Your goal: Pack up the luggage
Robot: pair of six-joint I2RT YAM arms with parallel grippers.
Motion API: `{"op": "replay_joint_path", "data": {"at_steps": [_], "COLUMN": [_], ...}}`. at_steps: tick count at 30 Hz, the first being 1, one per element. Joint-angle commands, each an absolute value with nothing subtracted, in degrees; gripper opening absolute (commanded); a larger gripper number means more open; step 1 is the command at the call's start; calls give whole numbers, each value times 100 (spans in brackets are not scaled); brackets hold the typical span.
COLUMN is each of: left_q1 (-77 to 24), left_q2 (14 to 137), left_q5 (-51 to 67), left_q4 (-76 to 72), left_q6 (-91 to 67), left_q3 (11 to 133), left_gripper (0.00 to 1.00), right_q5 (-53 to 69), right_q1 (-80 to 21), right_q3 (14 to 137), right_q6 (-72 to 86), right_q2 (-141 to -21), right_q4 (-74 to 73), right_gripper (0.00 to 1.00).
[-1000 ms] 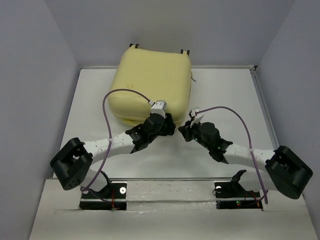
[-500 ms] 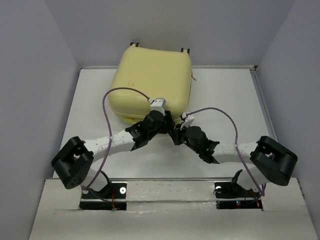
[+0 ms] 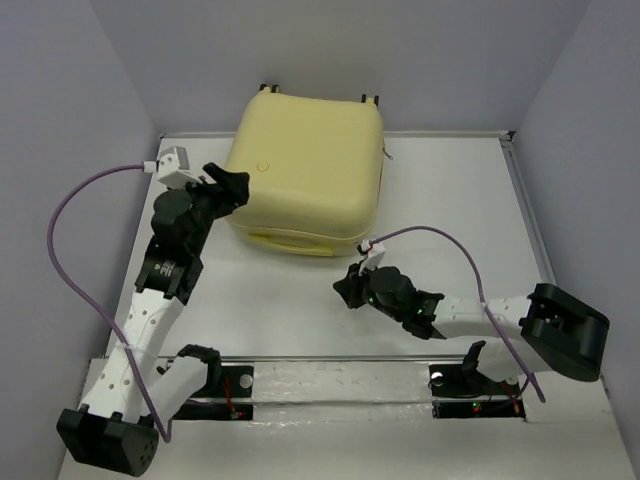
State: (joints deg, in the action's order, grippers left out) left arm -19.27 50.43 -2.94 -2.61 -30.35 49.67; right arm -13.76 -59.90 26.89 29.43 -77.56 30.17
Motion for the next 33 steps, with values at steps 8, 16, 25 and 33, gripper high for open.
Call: {"op": "replay_joint_path", "data": {"at_steps": [8,16,25,33], "left_q1": [1281,1556,1512,827], "left_q2": [5993,6942,7426,7690], "left_q5": [1765,2127,2162,1688], "left_q4": [-480,-1274,-1748,-1995], "left_q6": [-3601,-4192,-4535,-4755], "left_q3": [4933,4623,4360,4219], "left_gripper": [77,76,72,70], "right_q5": [-1284,-1292,-1951,-1855], "right_q1": [-4580,-4447,-4447,-4447], "right_q3": [2882,3234,3410,3524], "right_q6": [2629,2531,2233,1934], "right_q2": [-6706,-7390,-7866,-8306], "right_q4": [2119,2390,3031,3919], "right_gripper": [53,53,50,45]}}
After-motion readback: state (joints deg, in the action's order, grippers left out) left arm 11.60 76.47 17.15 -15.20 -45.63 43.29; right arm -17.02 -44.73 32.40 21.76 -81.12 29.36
